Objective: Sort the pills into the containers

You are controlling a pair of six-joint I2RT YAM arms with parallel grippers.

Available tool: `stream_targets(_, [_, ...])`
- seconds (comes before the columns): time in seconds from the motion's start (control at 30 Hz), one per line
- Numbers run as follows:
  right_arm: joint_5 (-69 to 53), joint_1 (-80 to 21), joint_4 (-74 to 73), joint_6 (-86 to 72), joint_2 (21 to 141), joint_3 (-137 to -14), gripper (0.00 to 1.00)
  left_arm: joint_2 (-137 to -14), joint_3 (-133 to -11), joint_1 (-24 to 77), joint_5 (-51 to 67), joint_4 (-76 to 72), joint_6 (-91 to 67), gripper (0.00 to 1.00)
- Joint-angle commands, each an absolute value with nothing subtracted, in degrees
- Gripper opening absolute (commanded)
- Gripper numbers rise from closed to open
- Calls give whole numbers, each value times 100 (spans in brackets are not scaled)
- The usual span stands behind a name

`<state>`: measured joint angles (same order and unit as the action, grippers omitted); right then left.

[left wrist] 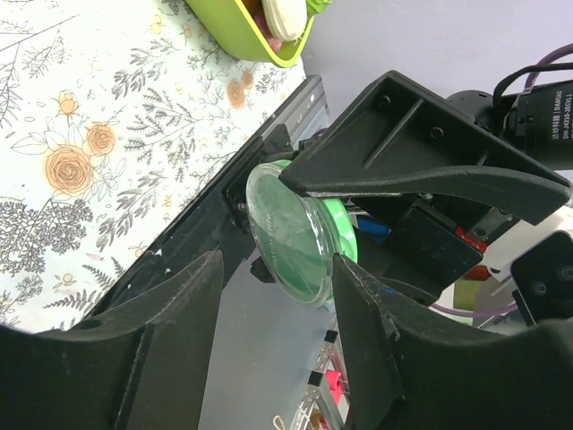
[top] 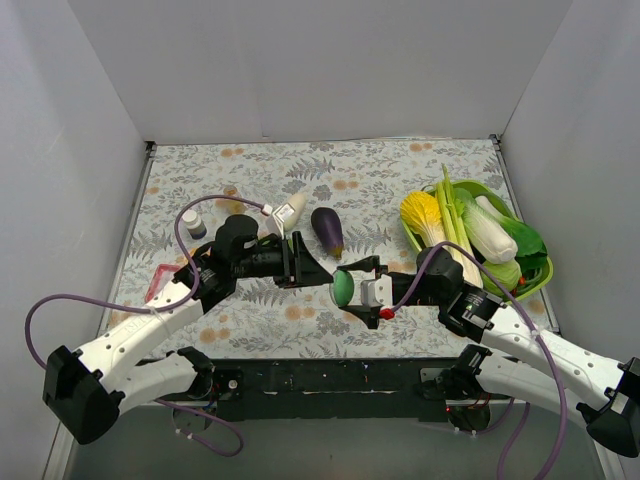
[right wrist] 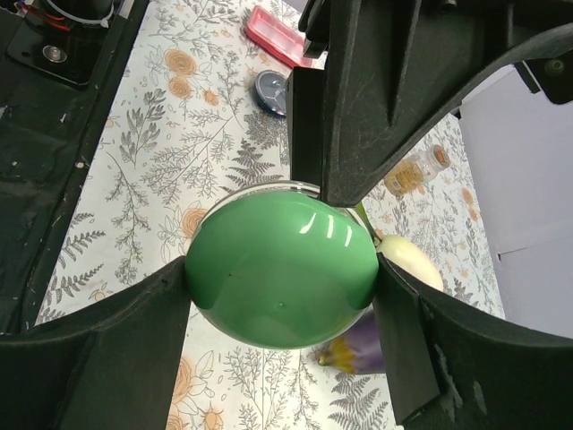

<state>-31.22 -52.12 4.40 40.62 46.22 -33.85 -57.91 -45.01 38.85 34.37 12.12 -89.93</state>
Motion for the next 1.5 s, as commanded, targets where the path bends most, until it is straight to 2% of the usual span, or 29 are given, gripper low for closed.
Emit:
stream_targets(0.0, [-3428,-5256,1477,4078,4483,-3542,22,-6029,-4763,3867,2848,2117,-8631,50])
stream_targets(0.47, [-3410,-5256,1441,4131,4570,-3525,22,-6574,-5625,4034,2496,3058,-8402,47])
stream_targets(0.7, [-3401,-5273,1459,4131,4579,-3507,21,-6539,-5643,4078,2856,2735,-8507,46])
stream_targets(1.0, [-3305,-5273,1468,4131,4535,-3445,22,-6223,-5353,4078,3331,2276,-8824,33])
stream_targets(1.1, [-3287,-5273,1494,4148,4526,-3402,22,-6179,-5326,4078,3463,2285,-8859,25])
stream_targets(1.17, [-3270,-5273,1512,4140,4518,-3384,22,-6187,-5309,4078,3559,2294,-8886,11])
stream_targets(1.2, [-3270,-5273,1529,4140,4509,-3366,22,-6187,-5300,4078,3577,2320,-8886,0])
stream_targets(1.37, [-3261,-5265,1538,4175,4509,-3296,25,-6196,-5309,4078,3577,2399,-8903,0])
stream_targets(1.47, [-3296,-5273,1547,4192,4500,-3226,36,-6214,-5344,4078,3499,2461,-8912,0])
